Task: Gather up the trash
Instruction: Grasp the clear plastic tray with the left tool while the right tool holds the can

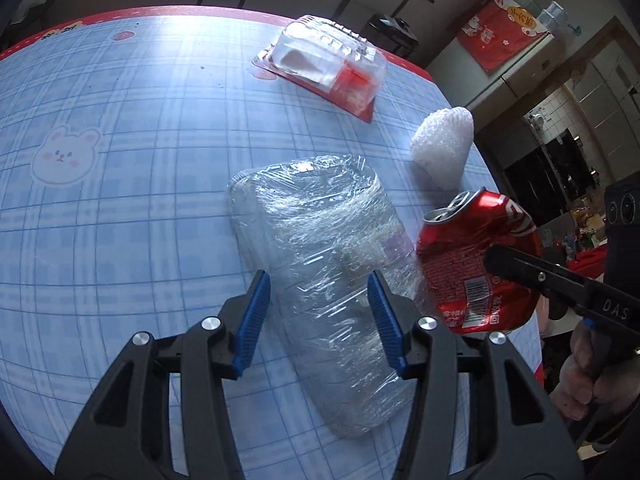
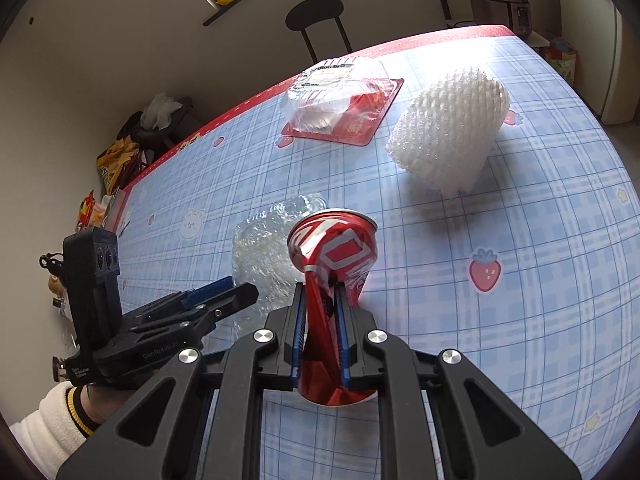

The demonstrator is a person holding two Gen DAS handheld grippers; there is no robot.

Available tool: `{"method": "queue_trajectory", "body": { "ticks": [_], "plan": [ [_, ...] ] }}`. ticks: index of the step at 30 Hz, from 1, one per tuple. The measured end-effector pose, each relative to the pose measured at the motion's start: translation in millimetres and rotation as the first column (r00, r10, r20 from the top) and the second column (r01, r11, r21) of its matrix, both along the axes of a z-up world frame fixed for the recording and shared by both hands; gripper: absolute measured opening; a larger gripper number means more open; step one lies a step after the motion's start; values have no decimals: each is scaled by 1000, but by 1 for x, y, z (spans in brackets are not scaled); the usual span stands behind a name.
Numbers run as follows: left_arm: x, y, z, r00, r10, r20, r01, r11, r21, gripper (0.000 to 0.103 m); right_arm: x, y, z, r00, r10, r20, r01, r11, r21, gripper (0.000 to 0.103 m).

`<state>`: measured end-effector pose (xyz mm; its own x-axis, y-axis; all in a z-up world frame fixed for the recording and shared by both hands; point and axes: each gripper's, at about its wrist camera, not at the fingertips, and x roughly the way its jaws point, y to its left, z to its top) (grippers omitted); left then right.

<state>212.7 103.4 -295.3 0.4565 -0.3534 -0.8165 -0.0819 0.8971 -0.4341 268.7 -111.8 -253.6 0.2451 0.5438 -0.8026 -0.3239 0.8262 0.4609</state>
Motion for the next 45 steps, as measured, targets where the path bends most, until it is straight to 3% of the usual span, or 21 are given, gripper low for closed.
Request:
{"method": "queue_trajectory", "body": {
  "ticks": [4, 7, 11, 15, 18, 26, 35, 38, 42, 45],
  "plan": [
    [-11, -2, -1, 1000, 23, -17, -24, 998, -64, 52, -9, -9, 0, 999, -5, -36, 5, 1000, 0, 14],
    [-22, 3, -3, 997, 57, -47, -59, 998, -33, 53, -17, -15, -3, 998, 2, -58, -2, 1000, 1, 14],
    [-35, 13, -5, 995, 92, -45, -96, 992, -81, 54, -21, -16, -4, 998, 12, -55, -12, 1000, 1, 15],
    [-37, 14, -5, 992, 118, -35, -121, 985, -123, 66, -23, -12, -5, 998, 24, -59, -23, 1000, 6, 15],
    [-32, 8, -6, 992, 124, -20, -126, 981, -147, 66, -26, -9, -5, 998, 33, -46, -33, 999, -4, 16],
    [-30, 13, -9, 981, 190, -48, -196, 936, -292, 65, -28, -21, -9, 997, -3, -72, 4, 1000, 20, 16],
    [-33, 7, 38, 989, 133, 67, -101, 930, -354, 64, -28, -37, -12, 992, -61, -112, 66, 997, 44, 15],
    [-32, 4, 46, 988, 126, 84, -80, 906, -416, 64, -28, -44, -14, 989, -80, -124, 88, 994, 60, 15],
    [-28, -2, 37, 992, 118, 54, -71, 841, -537, 59, -28, -52, -16, 985, -99, -141, 111, 991, 80, 14],
    [-25, -17, 28, 995, 93, 22, -71, 874, -480, 54, -29, -54, -17, 984, -104, -144, 117, 990, 85, 14]
  ]
}}
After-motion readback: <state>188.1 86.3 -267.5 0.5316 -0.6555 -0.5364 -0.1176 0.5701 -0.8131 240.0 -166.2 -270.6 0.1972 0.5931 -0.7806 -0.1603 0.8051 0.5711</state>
